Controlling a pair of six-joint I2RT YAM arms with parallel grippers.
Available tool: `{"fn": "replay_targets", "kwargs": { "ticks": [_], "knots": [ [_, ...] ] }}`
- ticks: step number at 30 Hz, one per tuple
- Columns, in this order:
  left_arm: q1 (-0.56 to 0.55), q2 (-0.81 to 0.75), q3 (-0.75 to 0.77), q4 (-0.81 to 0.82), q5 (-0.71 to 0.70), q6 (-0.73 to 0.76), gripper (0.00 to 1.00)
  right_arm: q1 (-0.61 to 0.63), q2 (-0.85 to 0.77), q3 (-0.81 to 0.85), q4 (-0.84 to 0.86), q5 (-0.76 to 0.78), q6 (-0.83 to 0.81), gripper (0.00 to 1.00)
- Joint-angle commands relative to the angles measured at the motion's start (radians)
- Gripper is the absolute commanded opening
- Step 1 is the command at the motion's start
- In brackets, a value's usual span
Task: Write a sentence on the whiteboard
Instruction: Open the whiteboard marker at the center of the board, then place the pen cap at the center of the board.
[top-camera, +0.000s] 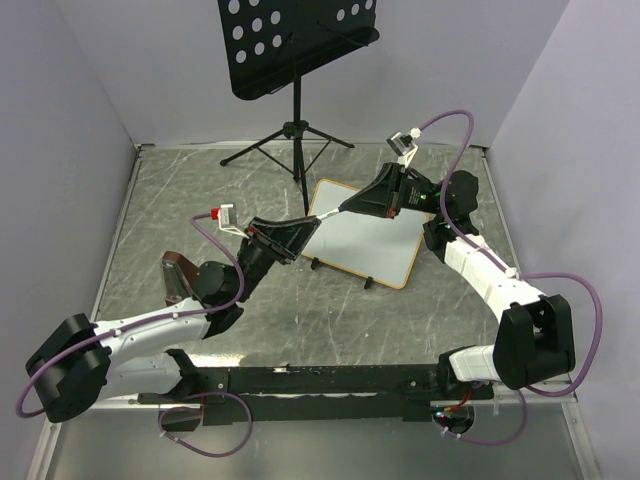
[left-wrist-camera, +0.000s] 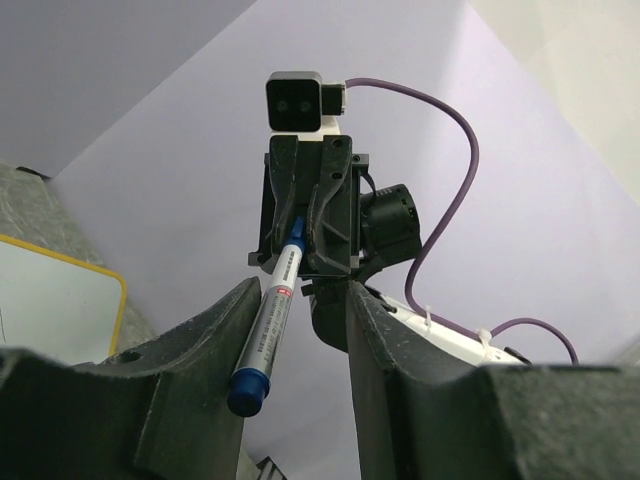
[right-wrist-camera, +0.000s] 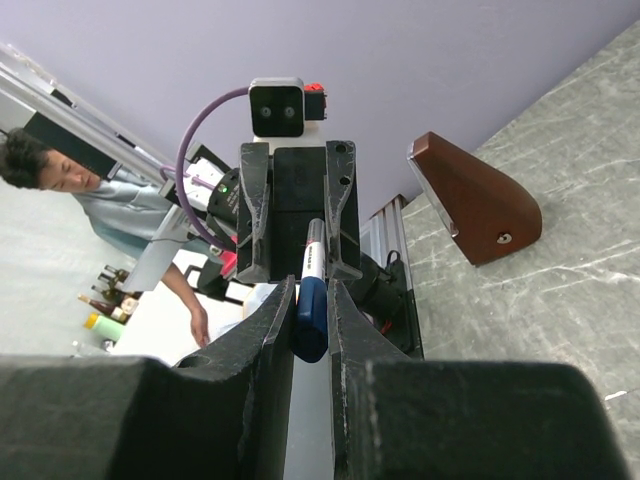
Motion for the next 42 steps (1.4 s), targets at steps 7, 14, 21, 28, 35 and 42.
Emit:
{"fn": "replay_targets", "kwargs": {
  "ticks": [7, 14, 21, 28, 35, 42],
  "knots": [
    [-0.004, -0.003, 0.053, 0.033, -0.01, 0.019, 0.36, 0.007, -0.032, -0.014, 0.003, -0.008, -0.032, 0.0],
    [-0.004, -0.006, 0.045, 0.024, -0.025, 0.014, 0.01, 0.01, -0.037, -0.023, -0.022, -0.014, -0.057, 0.0],
    [0.044, -0.128, -0.071, 0.068, -0.061, 0.022, 0.01, -0.052, -0.026, -0.023, 0.013, -0.051, -0.055, 0.0],
    [0.175, -0.468, -0.15, -0.308, 0.001, 0.063, 0.01, -0.172, -0.038, -0.061, 0.066, -0.152, -0.085, 0.0],
    [0.242, -0.693, 0.095, -1.136, 0.192, 0.426, 0.01, -0.025, -0.045, 0.224, -1.8, 0.181, -1.866, 0.0],
    [0.246, -0.71, 0.165, -1.352, 0.28, 0.484, 0.01, 0.217, -0.042, -0.072, -1.722, 0.677, -1.905, 0.01]
  ]
}}
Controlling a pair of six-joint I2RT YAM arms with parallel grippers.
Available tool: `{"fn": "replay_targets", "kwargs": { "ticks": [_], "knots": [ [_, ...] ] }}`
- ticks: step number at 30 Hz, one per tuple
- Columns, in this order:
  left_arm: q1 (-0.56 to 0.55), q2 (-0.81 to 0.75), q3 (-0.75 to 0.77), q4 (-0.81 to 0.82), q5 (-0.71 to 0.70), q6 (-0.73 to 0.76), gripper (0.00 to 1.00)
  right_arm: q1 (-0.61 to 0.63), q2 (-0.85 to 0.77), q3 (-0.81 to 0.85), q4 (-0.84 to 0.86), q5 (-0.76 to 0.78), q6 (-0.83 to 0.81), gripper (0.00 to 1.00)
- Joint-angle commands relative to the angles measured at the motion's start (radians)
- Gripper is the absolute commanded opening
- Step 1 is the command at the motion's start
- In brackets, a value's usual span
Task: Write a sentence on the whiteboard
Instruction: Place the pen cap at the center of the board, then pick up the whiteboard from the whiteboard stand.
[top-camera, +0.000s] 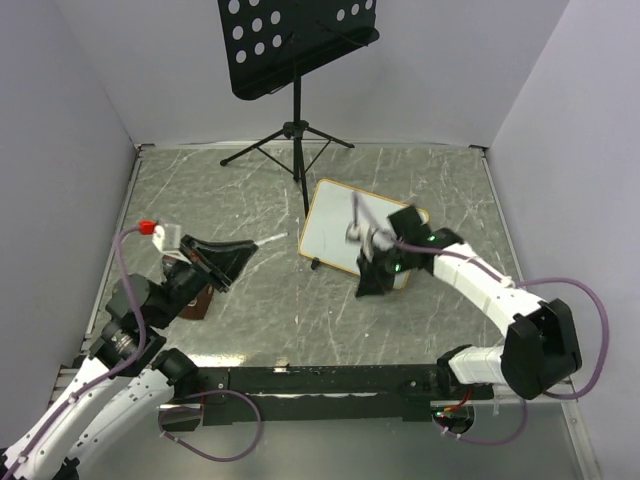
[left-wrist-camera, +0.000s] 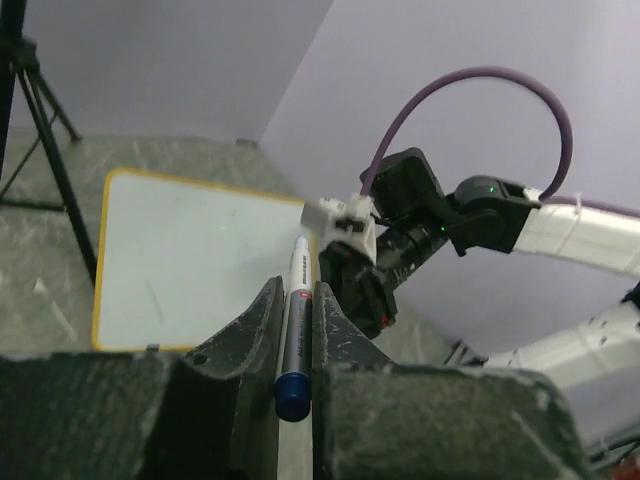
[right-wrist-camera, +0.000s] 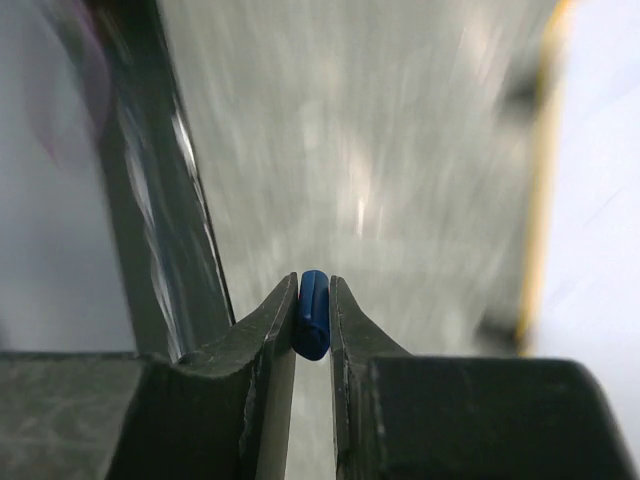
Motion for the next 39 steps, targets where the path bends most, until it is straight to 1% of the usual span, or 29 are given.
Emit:
{"fn": "replay_targets", "kwargs": {
  "ticks": [1, 3, 6, 9, 10, 11, 12, 13, 14, 16, 17, 18, 19, 20, 21, 23, 24, 25, 26, 27, 28, 29, 30, 31, 32, 33, 34, 35, 39],
  "knots": [
    [0.005, 0.002, 0.017, -0.221, 0.095, 0.067, 0.01, 0.111, 0.014, -0.112, -0.209, 0.382, -0.257, 0.01],
    [0.005, 0.002, 0.007, -0.197, 0.105, 0.048, 0.01, 0.132, 0.027, -0.13, -0.178, 0.436, -0.228, 0.02],
    [0.006, 0.0, -0.033, -0.152, 0.114, -0.002, 0.01, 0.146, 0.036, -0.15, -0.144, 0.47, -0.246, 0.06],
    [0.005, -0.004, -0.096, -0.125, 0.118, -0.052, 0.01, 0.149, 0.048, -0.167, -0.127, 0.49, -0.252, 0.3],
    [0.005, -0.007, -0.105, -0.125, 0.106, -0.07, 0.01, 0.148, 0.048, -0.167, -0.124, 0.491, -0.249, 0.46],
    [0.005, -0.013, -0.116, -0.125, 0.1, -0.078, 0.01, 0.146, 0.04, -0.167, -0.124, 0.497, -0.251, 0.53],
    [0.005, -0.016, -0.131, -0.123, 0.097, -0.087, 0.01, 0.143, 0.033, -0.164, -0.127, 0.501, -0.254, 0.59],
    [0.005, -0.019, -0.137, -0.122, 0.095, -0.098, 0.01, 0.132, 0.024, -0.158, -0.133, 0.496, -0.257, 0.67],
    [0.006, -0.019, -0.141, -0.12, 0.097, -0.101, 0.01, 0.119, 0.001, -0.138, -0.161, 0.464, -0.272, 0.69],
    [0.005, -0.015, -0.128, -0.129, 0.1, -0.095, 0.01, 0.047, -0.029, -0.106, -0.199, 0.416, -0.294, 0.73],
    [0.005, -0.001, -0.118, -0.134, 0.106, -0.084, 0.01, 0.002, -0.061, -0.059, -0.249, 0.349, -0.327, 0.73],
    [0.005, 0.008, -0.092, -0.141, 0.109, -0.072, 0.01, -0.098, -0.076, -0.028, -0.283, 0.296, -0.347, 0.73],
    [0.005, 0.022, -0.078, -0.157, 0.108, -0.04, 0.01, -0.166, -0.087, 0.004, -0.308, 0.245, -0.366, 0.73],
    [0.005, 0.049, -0.066, -0.161, 0.108, -0.024, 0.01, -0.226, -0.098, 0.064, -0.329, 0.138, -0.39, 0.73],
    [0.005, 0.065, -0.044, -0.161, 0.1, -0.009, 0.01, -0.351, -0.099, 0.087, -0.361, 0.087, -0.397, 0.73],
    [0.006, 0.12, -0.027, -0.142, 0.098, 0.025, 0.01, -0.452, -0.092, 0.127, -0.36, -0.004, -0.374, 0.73],
    [0.006, 0.14, -0.013, -0.128, 0.103, 0.039, 0.01, -0.496, -0.085, 0.129, -0.322, -0.063, -0.345, 0.73],
    [0.009, 0.16, -0.009, -0.09, 0.111, 0.04, 0.01, -0.557, -0.079, 0.127, -0.278, -0.09, -0.304, 0.73],
    [0.009, 0.201, -0.004, -0.068, 0.121, 0.042, 0.01, -0.588, -0.07, 0.103, -0.23, -0.105, -0.191, 0.73],
    [0.009, 0.223, 0.002, -0.05, 0.138, 0.042, 0.01, -0.611, -0.062, 0.091, -0.136, -0.136, -0.141, 0.73],
    [0.009, 0.241, 0.005, -0.022, 0.147, 0.042, 0.01, -0.647, -0.05, 0.077, -0.085, -0.138, -0.092, 0.73],
    [0.011, 0.278, 0.019, -0.001, 0.155, 0.045, 0.01, -0.658, -0.044, 0.042, -0.025, -0.116, 0.047, 0.73],
    [0.011, 0.293, 0.027, 0.004, 0.166, 0.056, 0.01, -0.668, -0.036, 0.028, 0.062, -0.083, 0.097, 0.73],
    [0.009, 0.309, 0.036, 0.006, 0.167, 0.062, 0.01, -0.694, -0.021, 0.003, 0.095, -0.072, 0.131, 0.74],
    [0.009, 0.335, 0.053, 0.0, 0.169, 0.068, 0.01, -0.711, -0.018, -0.012, 0.142, -0.058, 0.216, 0.74],
    [0.011, 0.344, 0.06, 0.0, 0.17, 0.077, 0.01, -0.734, -0.015, -0.027, 0.175, -0.065, 0.247, 0.74],
    [0.009, 0.35, 0.065, 0.001, 0.177, 0.079, 0.01, -0.756, -0.009, -0.044, 0.24, -0.108, 0.272, 0.74],
    [0.009, 0.361, 0.066, 0.015, 0.178, 0.08, 0.01, -0.786, -0.006, -0.079, 0.27, -0.134, 0.309, 0.75],
    [0.014, 0.364, 0.04, 0.07, 0.183, 0.062, 0.01, -0.793, 0.052, -0.146, 0.363, -0.258, 0.312, 0.75]
  ]
}}
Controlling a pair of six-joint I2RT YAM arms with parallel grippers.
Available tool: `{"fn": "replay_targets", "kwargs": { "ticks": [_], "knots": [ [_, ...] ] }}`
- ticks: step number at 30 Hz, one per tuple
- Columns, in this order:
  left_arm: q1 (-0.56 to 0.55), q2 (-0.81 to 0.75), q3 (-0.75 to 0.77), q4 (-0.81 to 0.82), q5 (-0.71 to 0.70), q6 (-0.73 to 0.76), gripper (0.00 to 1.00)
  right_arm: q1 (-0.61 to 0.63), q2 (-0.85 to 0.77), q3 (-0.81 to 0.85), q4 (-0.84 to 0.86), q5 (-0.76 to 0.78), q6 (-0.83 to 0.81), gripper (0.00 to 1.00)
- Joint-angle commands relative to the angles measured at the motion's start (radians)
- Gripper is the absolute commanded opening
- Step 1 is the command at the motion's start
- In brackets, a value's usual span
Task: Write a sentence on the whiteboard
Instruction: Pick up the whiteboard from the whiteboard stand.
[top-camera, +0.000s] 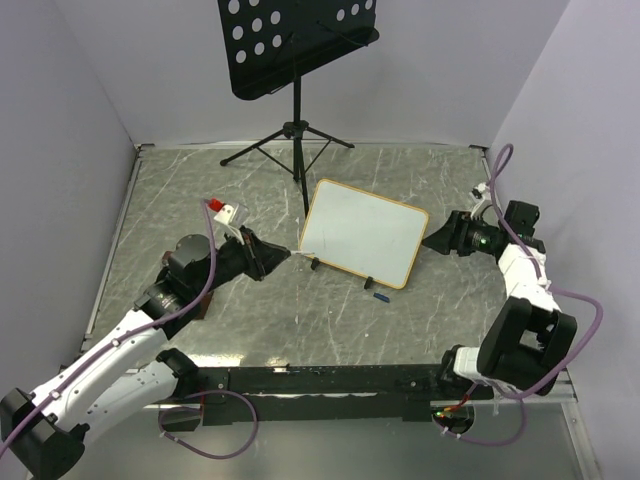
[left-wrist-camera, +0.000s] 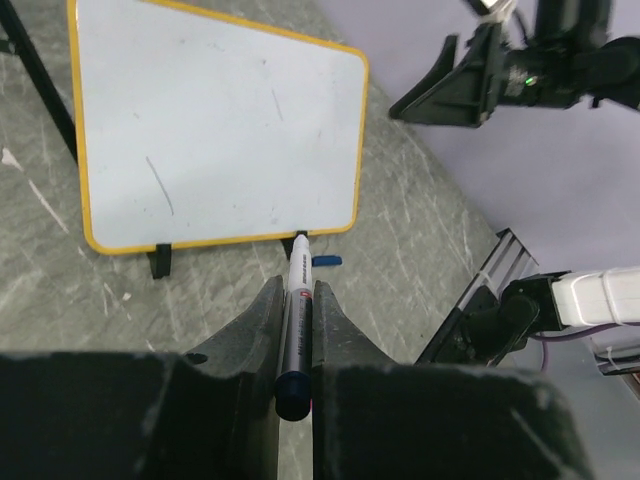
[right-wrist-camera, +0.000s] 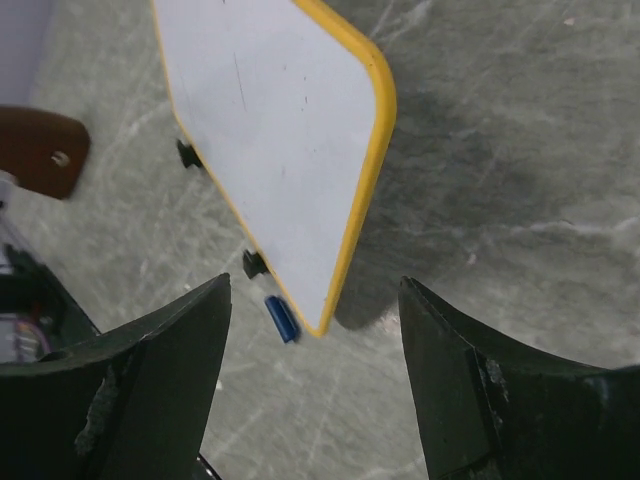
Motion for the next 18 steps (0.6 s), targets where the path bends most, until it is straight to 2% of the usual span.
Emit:
{"fn": "replay_targets", "kwargs": {
  "ticks": [1, 5, 9, 13, 18],
  "knots": [
    [0.007, -0.005, 0.021, 0.119, 0.032, 0.003, 0.01, -0.01, 0.071, -0.073, 0.224, -0.187, 0.119, 0.75],
    [0.009, -0.009, -0.008, 0.157, 0.039, -0.017, 0.01, -0.01, 0.116, -0.136, 0.424, -0.269, 0.136, 0.75],
    [0.01, -0.02, -0.036, 0.205, 0.04, -0.044, 0.01, -0.007, 0.188, -0.139, 0.57, -0.286, 0.269, 0.73],
    [0.012, -0.034, -0.053, 0.223, 0.04, -0.057, 0.01, 0.031, 0.289, -0.096, 0.565, -0.266, 0.279, 0.7],
    [0.013, -0.045, -0.073, 0.234, 0.042, -0.064, 0.01, 0.074, 0.332, -0.076, 0.54, -0.277, 0.269, 0.64]
  ]
}}
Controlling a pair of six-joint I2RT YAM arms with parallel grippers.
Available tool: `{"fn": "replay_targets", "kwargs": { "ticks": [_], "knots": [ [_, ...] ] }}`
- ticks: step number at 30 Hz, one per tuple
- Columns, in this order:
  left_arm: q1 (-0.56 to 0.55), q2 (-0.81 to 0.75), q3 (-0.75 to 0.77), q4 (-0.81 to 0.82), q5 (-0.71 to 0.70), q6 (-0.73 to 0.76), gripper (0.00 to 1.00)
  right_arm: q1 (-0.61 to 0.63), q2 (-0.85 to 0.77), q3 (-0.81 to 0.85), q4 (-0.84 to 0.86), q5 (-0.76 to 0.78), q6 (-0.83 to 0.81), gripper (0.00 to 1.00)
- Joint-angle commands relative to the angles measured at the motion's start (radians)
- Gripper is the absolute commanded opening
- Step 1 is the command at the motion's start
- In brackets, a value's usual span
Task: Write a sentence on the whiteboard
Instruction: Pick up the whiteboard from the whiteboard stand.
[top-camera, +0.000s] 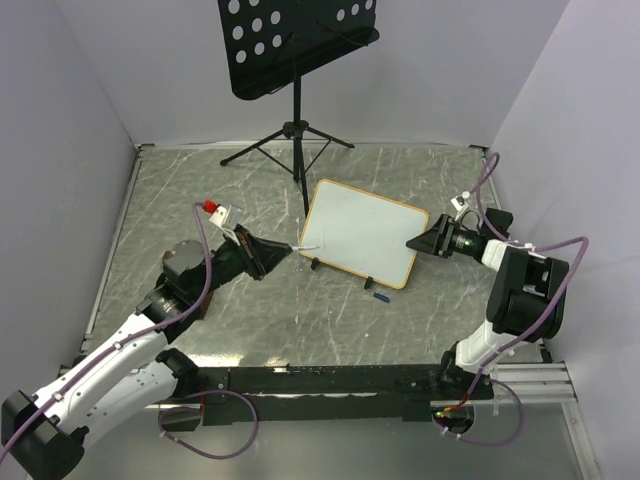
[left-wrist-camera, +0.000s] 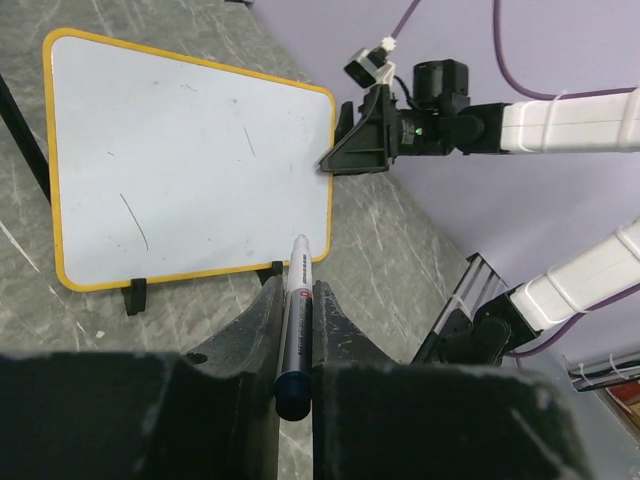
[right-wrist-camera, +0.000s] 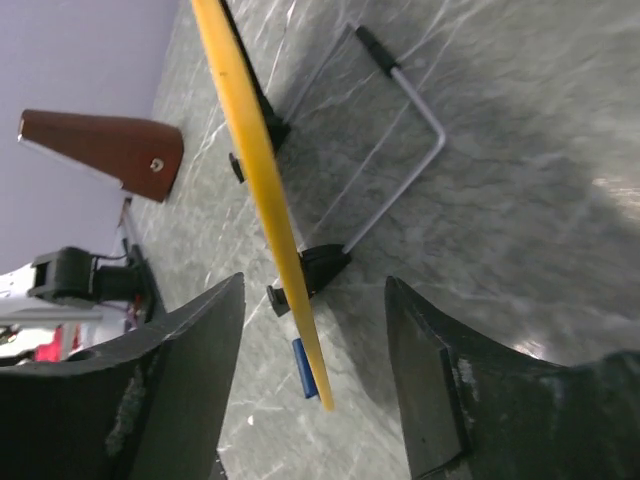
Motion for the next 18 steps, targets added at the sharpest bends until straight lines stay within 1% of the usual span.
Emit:
{"fn": "replay_targets", "kwargs": {
  "ticks": [1, 7, 8, 11, 18],
  "knots": [
    [0.008, -0.024, -0.015, 0.077, 0.019, -0.022, 0.01, 0.036, 0.023, 0.035, 0.099, -0.058, 0.031, 0.63],
    [0.008, -0.03, -0.029, 0.085, 0.025, -0.027, 0.01, 0.051, 0.066, 0.024, 0.225, -0.093, 0.157, 0.53],
    [0.01, -0.033, -0.03, 0.083, 0.025, -0.025, 0.01, 0.051, 0.073, 0.024, 0.253, -0.107, 0.169, 0.5],
    [0.008, -0.043, -0.035, 0.082, 0.024, -0.027, 0.01, 0.057, 0.092, 0.024, 0.282, -0.124, 0.197, 0.45],
    [0.01, -0.055, -0.053, 0.095, 0.027, -0.037, 0.01, 0.074, 0.103, 0.044, 0.264, -0.138, 0.182, 0.41]
  ]
}}
